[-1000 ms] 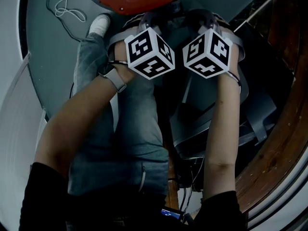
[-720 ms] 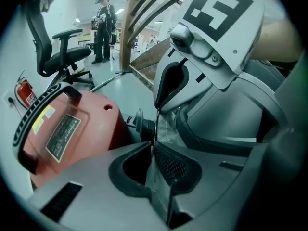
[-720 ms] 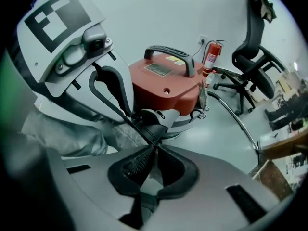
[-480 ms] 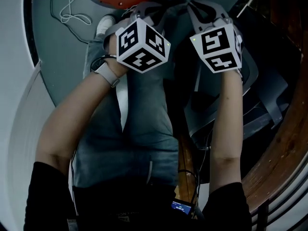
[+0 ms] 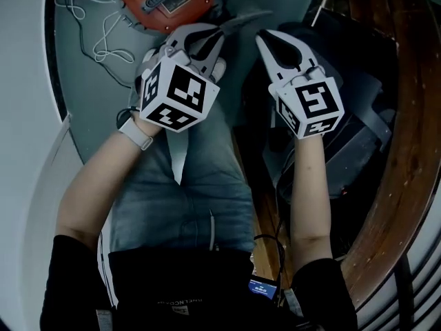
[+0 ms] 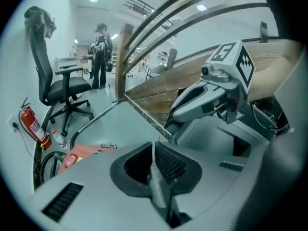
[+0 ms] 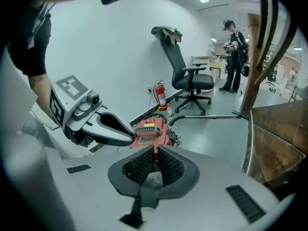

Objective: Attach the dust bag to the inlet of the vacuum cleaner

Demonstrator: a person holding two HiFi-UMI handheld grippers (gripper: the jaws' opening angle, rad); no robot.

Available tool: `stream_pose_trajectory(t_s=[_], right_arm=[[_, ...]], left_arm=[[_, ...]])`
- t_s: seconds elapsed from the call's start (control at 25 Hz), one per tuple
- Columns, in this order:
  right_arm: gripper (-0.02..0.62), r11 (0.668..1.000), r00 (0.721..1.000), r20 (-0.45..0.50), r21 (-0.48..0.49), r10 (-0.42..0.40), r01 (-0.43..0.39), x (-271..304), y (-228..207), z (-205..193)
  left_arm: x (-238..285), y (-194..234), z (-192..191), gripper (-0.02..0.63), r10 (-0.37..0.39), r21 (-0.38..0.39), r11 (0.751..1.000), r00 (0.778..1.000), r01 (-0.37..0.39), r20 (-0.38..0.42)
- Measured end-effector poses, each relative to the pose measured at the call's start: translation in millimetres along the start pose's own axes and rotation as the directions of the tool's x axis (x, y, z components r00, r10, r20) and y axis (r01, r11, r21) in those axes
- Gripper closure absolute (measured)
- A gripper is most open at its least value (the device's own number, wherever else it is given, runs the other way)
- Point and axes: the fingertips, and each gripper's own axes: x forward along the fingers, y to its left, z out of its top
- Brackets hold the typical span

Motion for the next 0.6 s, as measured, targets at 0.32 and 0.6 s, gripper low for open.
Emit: stream_pose_trajectory(t_s=[0.32, 0.6], right_arm=[[0.555, 0.986, 0.976, 0.201, 0.161, -0.085, 0.053, -95, 32, 79], [0.555, 0.977, 0.939, 0.323, 0.208, -0.116, 0.049, -200, 56, 136]], left_arm=[[-84, -23, 72, 0.581, -0.029, 0.044, 0.999, 0.997, 0.025, 0.076], [-172, -55, 150, 0.580, -0.054, 0.136, 0.990, 0.989, 0.035, 0.137]])
